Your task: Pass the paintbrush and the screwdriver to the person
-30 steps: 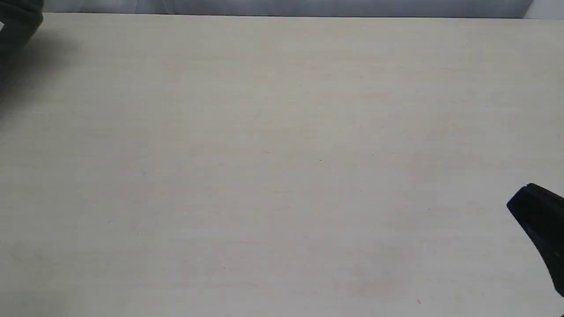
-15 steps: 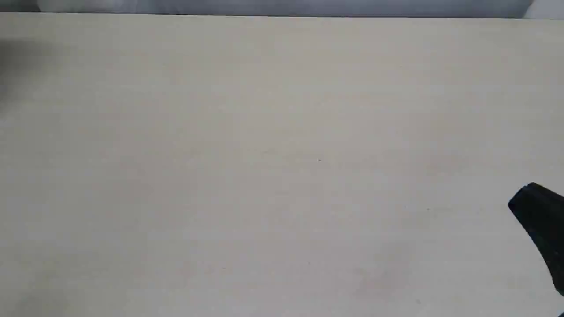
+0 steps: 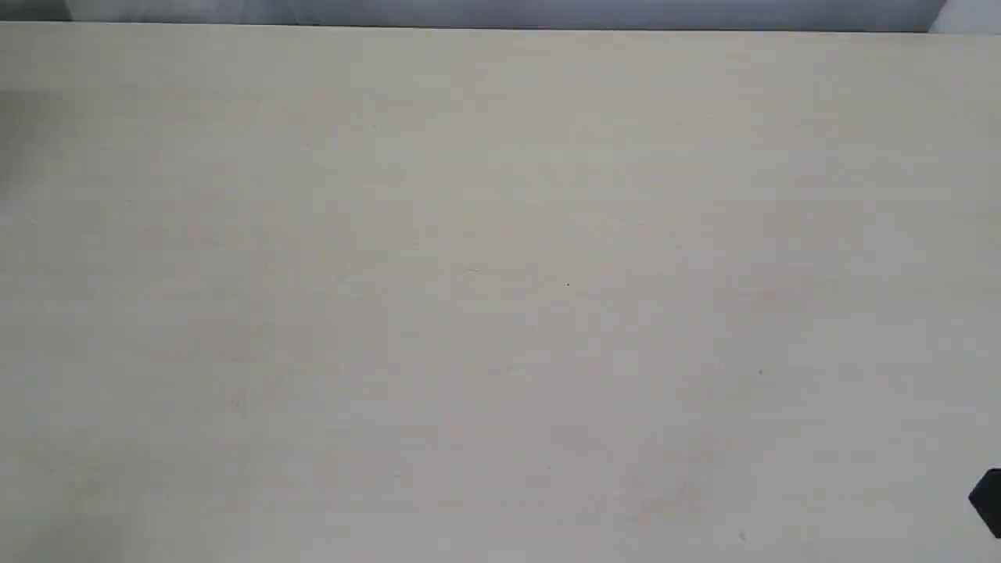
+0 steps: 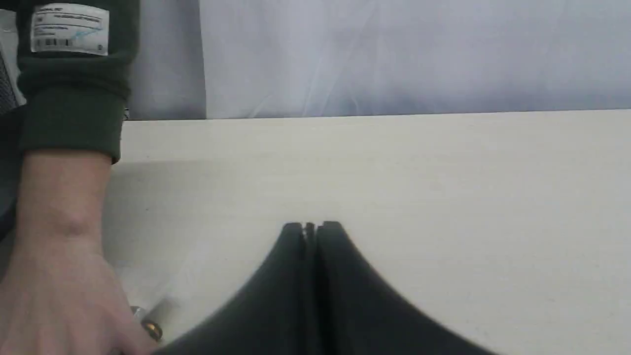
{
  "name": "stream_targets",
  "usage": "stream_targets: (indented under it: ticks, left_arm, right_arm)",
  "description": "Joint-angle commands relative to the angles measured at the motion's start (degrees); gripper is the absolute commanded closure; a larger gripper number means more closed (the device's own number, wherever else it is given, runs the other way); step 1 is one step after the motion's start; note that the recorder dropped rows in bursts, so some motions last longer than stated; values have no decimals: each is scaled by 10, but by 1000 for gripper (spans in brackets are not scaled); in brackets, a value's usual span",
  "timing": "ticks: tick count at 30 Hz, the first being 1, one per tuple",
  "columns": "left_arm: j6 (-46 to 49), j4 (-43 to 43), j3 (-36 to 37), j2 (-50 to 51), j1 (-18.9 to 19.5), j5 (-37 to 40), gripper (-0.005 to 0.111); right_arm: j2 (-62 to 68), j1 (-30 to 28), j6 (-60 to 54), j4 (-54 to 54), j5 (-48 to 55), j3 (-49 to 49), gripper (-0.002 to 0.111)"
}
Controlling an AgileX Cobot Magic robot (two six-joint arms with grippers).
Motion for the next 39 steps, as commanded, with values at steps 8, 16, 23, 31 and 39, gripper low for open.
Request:
stream_targets:
  ticks: [8,16,23,31,39]
  left_arm:
    - [-1,-2,1,-1,-4,-6,107]
    - [-1,-1,1,-1,-4,-6,107]
    - [-1,-1,1,-1,-4,-6,107]
    - [-1,-1,1,-1,-4,-6,107]
    - [-1,-3,1,-1,-4,-5,107]
  right_arm:
    - [-3,-57,-5,-17,6,1,104]
    - [-3,-57,-5,-18,7,1,104]
    - [-3,-57,-5,-22,10,1,104]
    - [-3,-57,-5,-24,13,1,104]
    - [-3,-57,-54,-10,13,1,104]
